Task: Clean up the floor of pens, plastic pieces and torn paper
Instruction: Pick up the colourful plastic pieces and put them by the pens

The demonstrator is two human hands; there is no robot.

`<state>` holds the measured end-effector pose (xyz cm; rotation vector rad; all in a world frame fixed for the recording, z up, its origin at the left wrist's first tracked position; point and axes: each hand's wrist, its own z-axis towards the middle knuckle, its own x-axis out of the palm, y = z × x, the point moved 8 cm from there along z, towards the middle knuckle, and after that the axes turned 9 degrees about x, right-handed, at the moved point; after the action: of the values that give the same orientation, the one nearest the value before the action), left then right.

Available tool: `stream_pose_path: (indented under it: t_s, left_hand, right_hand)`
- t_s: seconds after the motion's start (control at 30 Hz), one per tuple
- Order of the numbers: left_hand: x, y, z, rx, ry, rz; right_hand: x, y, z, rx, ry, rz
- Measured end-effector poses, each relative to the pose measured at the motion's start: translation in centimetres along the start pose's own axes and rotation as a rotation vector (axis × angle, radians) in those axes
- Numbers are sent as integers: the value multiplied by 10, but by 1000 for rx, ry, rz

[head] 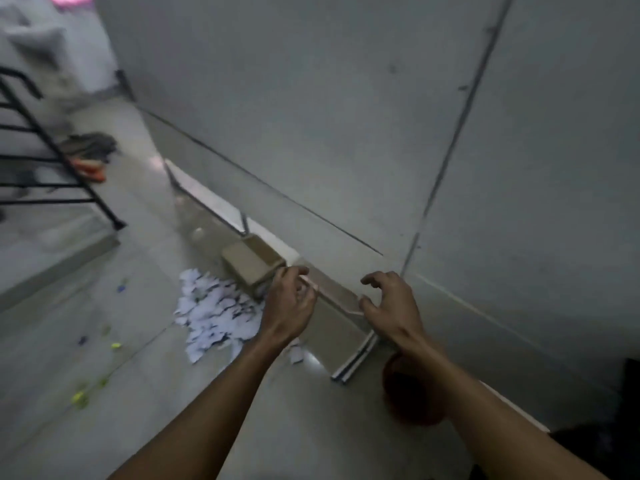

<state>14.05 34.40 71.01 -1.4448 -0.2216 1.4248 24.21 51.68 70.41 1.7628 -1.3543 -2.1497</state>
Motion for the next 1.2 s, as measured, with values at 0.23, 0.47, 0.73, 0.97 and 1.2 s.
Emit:
stream_pose_path:
  t_s: [0.23, 0.47, 0.73, 0.97, 1.2]
  left_hand:
    - [-164, 112, -78, -246, -199, 49]
    - [-267, 189, -138, -467, -356, 86]
    - [-343, 273, -166, -643, -491, 90]
    - [-421, 362, -152, -764, -572, 100]
    - [-475, 434, -140, -836, -610, 102]
  right_hand:
    - [125, 164, -34, -245, 209, 82]
    - [236, 275, -54, -391, 426, 60]
    - [343, 373, -47, -498, 579, 10]
    - [453, 461, -21, -549, 759, -49]
    - [526, 529, -3, -569, 824, -97]
